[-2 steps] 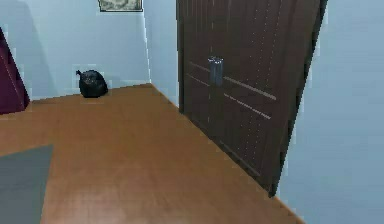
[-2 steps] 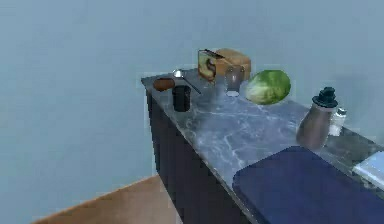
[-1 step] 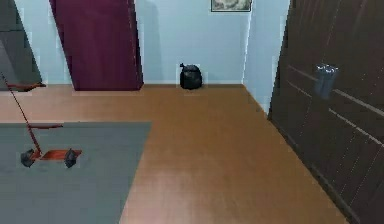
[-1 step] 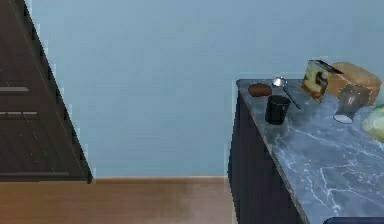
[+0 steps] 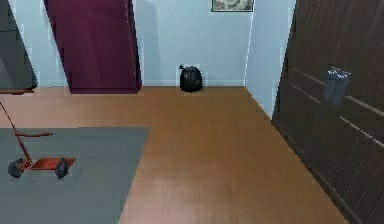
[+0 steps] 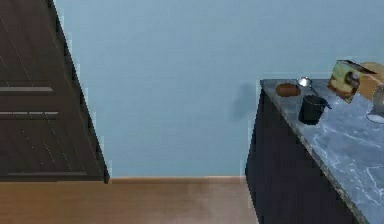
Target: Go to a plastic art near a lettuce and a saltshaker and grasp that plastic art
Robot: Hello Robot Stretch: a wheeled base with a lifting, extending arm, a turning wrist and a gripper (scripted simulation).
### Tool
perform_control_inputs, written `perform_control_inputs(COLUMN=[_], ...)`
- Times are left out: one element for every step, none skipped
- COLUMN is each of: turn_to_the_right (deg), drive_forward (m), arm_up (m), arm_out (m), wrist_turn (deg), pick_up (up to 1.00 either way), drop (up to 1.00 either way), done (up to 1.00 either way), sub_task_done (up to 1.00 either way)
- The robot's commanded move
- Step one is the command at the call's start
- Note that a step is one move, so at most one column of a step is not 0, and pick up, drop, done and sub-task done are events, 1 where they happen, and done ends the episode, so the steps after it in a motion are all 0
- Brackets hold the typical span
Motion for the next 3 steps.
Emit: perform_control_inputs(turn_to_the_right=[45.0,36.0,0.0], drive_forward=[0.00,0.00,0.10], arm_up=[0.00,0.00,0.00], arm_out=[0.00,0.00,0.00], wrist_turn=[0.0,0.0,0.0], pick_up=[0.00,0.00,0.00], drop=[0.00,0.00,0.00], done=[0.00,0.00,0.00], sub_task_done=[0.00,0.00,0.00])
